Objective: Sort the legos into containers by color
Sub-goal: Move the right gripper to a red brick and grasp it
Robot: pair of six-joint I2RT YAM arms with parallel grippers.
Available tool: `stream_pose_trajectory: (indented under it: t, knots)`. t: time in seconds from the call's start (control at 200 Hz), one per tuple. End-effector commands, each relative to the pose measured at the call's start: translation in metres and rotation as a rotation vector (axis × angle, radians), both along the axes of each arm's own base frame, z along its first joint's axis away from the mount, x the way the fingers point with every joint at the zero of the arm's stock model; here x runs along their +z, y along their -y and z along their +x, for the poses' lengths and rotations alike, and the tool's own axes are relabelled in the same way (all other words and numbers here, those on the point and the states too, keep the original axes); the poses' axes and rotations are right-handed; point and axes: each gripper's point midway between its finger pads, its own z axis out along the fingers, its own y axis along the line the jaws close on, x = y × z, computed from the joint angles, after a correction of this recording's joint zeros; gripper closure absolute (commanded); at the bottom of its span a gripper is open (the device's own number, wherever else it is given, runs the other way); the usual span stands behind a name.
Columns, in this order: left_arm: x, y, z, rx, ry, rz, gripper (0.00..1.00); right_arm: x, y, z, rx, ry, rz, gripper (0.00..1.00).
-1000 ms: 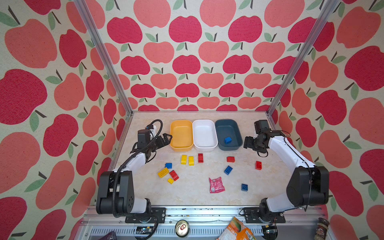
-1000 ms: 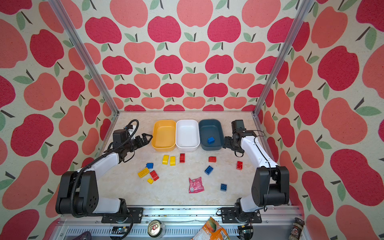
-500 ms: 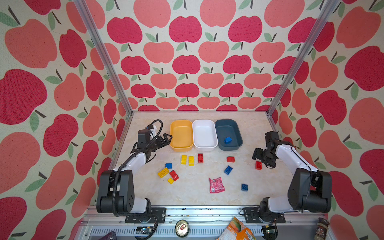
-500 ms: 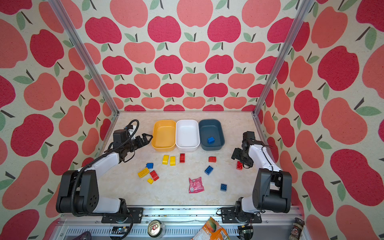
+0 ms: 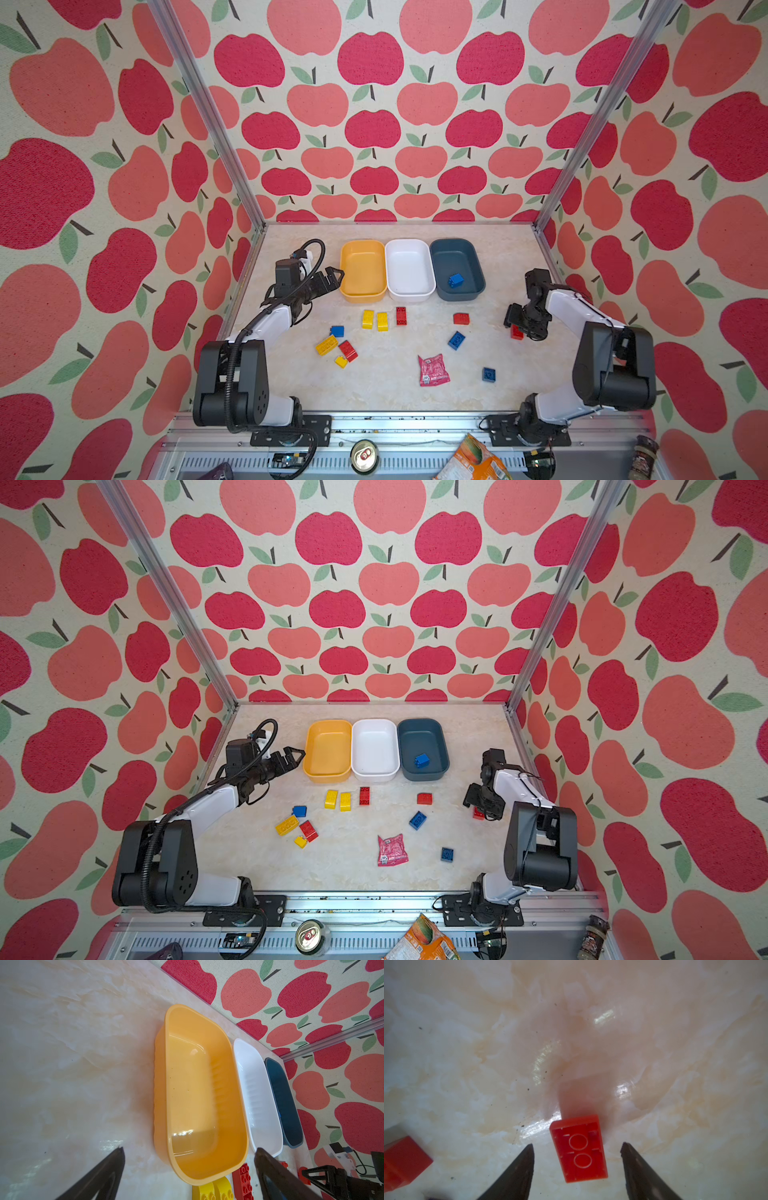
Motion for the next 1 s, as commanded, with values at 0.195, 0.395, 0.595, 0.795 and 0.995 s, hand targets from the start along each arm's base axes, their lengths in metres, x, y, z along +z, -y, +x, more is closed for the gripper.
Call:
stream_pose_trajectory:
  t: [0.195,0.395,0.595,0.795,0.995]
  knots:
    - [-0.002,-0.003,-0.002,0.012,-0.002,0.001,0.01,-0.012,0.003,-0.004,0.012,-0.031,-0.011,0.47]
    - [-0.001,-0.004,-0.003,0.013,0.0,0.002,0.01,-0.013,0.001,-0.004,0.013,-0.029,-0.002,0.61]
    - [-0.002,-0.004,-0.004,0.014,-0.001,0.001,0.01,-0.01,-0.001,-0.005,0.012,-0.015,0.011,0.71]
    - [-0.005,-0.003,-0.004,0.014,-0.008,-0.002,0.01,0.011,-0.021,0.004,0.061,0.059,0.013,0.73]
    - [-0.005,-0.003,-0.005,0.015,-0.006,-0.012,0.01,0.038,-0.061,0.016,0.158,0.136,0.016,0.73]
